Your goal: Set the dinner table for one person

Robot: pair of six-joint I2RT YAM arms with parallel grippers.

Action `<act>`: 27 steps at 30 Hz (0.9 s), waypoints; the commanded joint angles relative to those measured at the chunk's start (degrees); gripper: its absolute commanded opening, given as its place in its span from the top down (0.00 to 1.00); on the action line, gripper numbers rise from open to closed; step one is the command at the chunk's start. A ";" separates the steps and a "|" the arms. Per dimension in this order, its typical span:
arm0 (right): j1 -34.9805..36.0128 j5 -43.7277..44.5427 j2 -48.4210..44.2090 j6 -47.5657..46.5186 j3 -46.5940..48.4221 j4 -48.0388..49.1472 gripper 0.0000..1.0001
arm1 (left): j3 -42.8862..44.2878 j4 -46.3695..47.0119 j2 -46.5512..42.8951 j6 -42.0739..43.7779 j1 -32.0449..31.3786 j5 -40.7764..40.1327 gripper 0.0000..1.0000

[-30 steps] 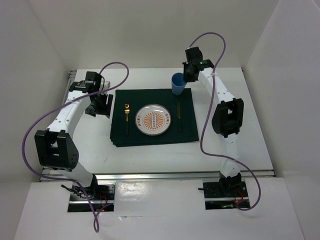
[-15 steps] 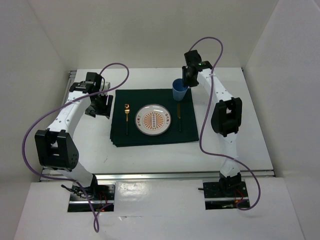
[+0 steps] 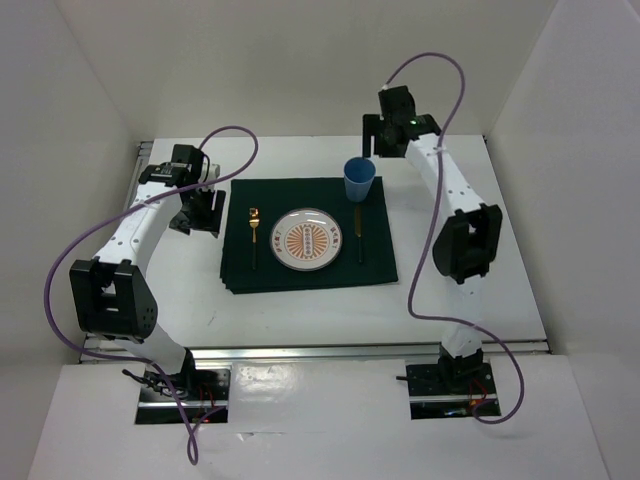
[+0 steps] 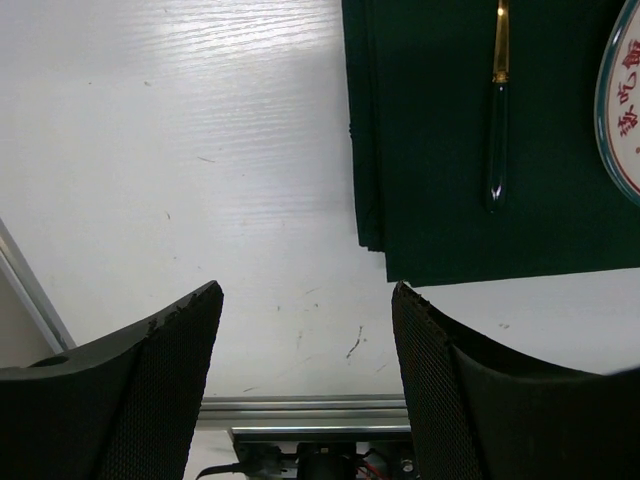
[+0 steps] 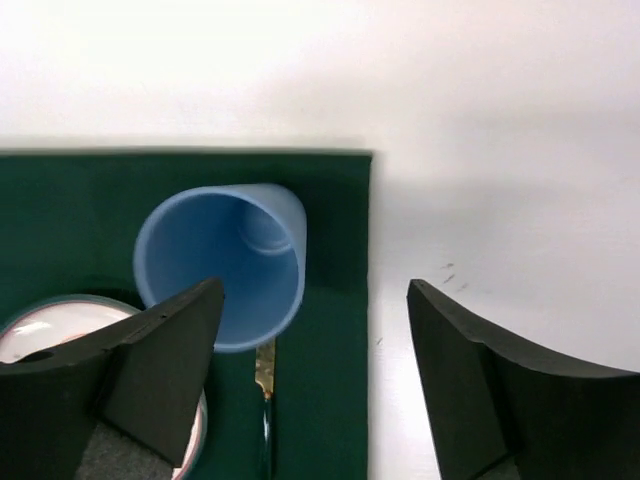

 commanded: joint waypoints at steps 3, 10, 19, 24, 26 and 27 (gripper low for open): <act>-0.17 7.30 -30.33 -1.28 -12.05 16.88 0.16 | -1.31 0.20 -3.10 1.55 0.30 -3.16 0.24; -0.17 9.16 -60.22 -1.80 -46.59 27.73 0.11 | -5.88 2.65 -8.46 2.07 2.06 -2.63 0.24; -0.17 -2.43 -74.29 15.41 -65.33 5.13 0.06 | -15.01 6.79 -20.66 2.69 3.73 -3.16 0.24; -0.17 -3.94 -88.95 19.19 -69.99 5.13 0.00 | -21.07 8.98 -28.57 2.69 5.39 -1.93 0.19; -0.17 -3.94 -91.35 19.20 -70.52 3.81 0.00 | -22.14 9.95 -30.78 2.17 5.40 -1.22 0.14; -0.17 -3.33 -91.97 20.16 -69.74 1.37 0.00 | -22.14 10.57 -32.19 2.16 5.40 -0.70 0.14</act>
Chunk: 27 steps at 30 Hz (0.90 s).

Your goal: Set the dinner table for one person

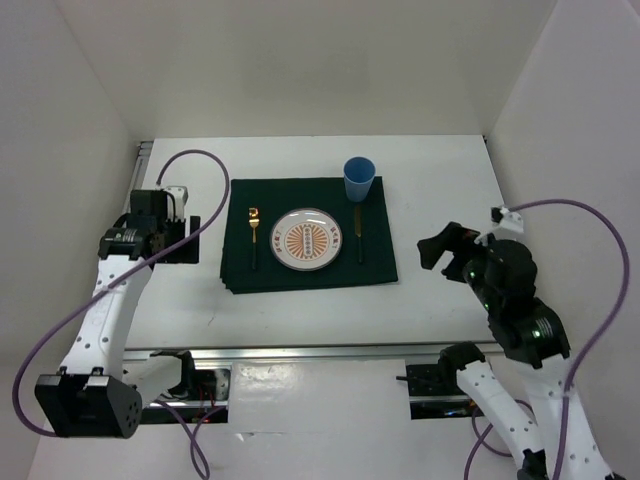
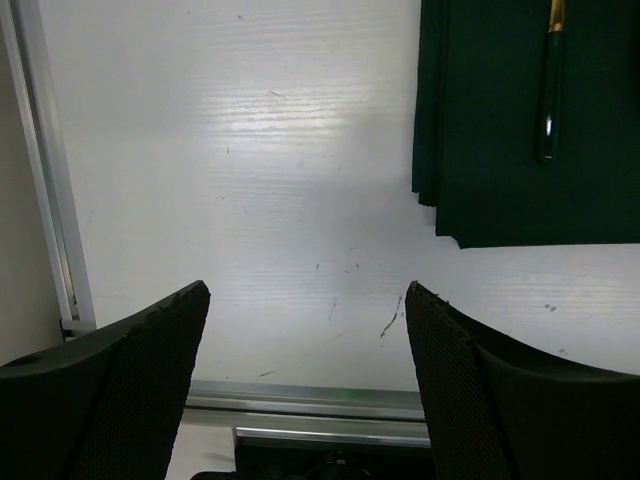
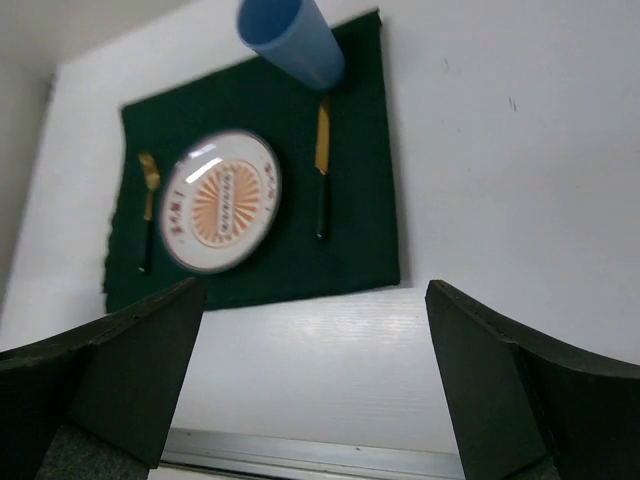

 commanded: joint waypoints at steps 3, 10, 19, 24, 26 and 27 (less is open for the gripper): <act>0.10 0.22 -2.80 4.56 3.29 -7.56 0.00 | 0.00 3.82 -4.14 0.52 0.39 3.81 0.14; 0.10 1.36 -6.20 6.06 5.59 -15.57 0.00 | 3.87 2.76 -1.50 -0.71 0.39 6.54 0.15; 0.10 1.80 -16.60 6.59 4.71 -16.72 0.00 | 1.32 3.82 -3.61 -0.71 0.92 6.28 0.15; 0.10 2.42 -18.00 6.59 5.94 -18.48 0.00 | 0.79 4.43 -3.61 -0.71 0.92 6.28 0.15; 0.10 2.42 -18.53 6.59 5.94 -18.48 0.00 | 0.79 4.43 -3.61 -0.71 0.92 7.42 0.15; 0.10 2.42 -18.53 6.59 5.94 -18.48 0.00 | 0.79 4.43 -3.61 -1.23 1.44 7.42 0.15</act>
